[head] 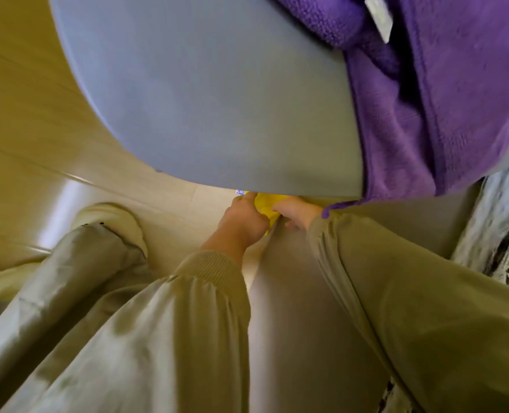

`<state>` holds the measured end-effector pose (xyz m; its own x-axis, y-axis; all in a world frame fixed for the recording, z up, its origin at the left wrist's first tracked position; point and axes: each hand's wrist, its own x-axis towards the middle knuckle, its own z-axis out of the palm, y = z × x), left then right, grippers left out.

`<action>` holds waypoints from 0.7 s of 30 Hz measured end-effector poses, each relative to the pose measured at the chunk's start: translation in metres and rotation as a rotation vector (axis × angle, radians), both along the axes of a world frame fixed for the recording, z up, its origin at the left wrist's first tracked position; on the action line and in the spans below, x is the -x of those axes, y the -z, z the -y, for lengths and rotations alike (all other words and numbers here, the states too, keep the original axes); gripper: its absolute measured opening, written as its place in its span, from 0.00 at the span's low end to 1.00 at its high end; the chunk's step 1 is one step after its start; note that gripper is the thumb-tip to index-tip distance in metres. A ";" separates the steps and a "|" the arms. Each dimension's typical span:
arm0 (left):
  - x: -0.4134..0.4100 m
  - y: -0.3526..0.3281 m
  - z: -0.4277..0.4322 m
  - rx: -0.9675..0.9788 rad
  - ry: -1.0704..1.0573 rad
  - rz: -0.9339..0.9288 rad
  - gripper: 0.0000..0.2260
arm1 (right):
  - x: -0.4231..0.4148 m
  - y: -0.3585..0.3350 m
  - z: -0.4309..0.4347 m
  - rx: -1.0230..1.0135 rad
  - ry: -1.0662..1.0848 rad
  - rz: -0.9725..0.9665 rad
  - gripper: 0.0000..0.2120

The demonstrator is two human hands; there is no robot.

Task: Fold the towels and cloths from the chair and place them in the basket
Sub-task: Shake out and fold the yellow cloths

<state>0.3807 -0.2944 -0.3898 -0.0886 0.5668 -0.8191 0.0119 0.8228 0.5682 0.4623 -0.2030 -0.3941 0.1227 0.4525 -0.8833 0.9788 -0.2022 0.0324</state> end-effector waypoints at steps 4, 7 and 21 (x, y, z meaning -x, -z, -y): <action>0.005 0.005 0.006 0.037 0.039 -0.026 0.27 | 0.012 -0.013 0.004 -0.002 0.013 -0.042 0.18; 0.008 0.006 0.008 0.065 0.068 -0.030 0.27 | 0.015 -0.017 0.008 -0.025 0.047 -0.066 0.18; 0.038 -0.020 0.043 0.102 0.358 -0.264 0.29 | 0.021 -0.044 0.044 0.041 0.211 -0.257 0.10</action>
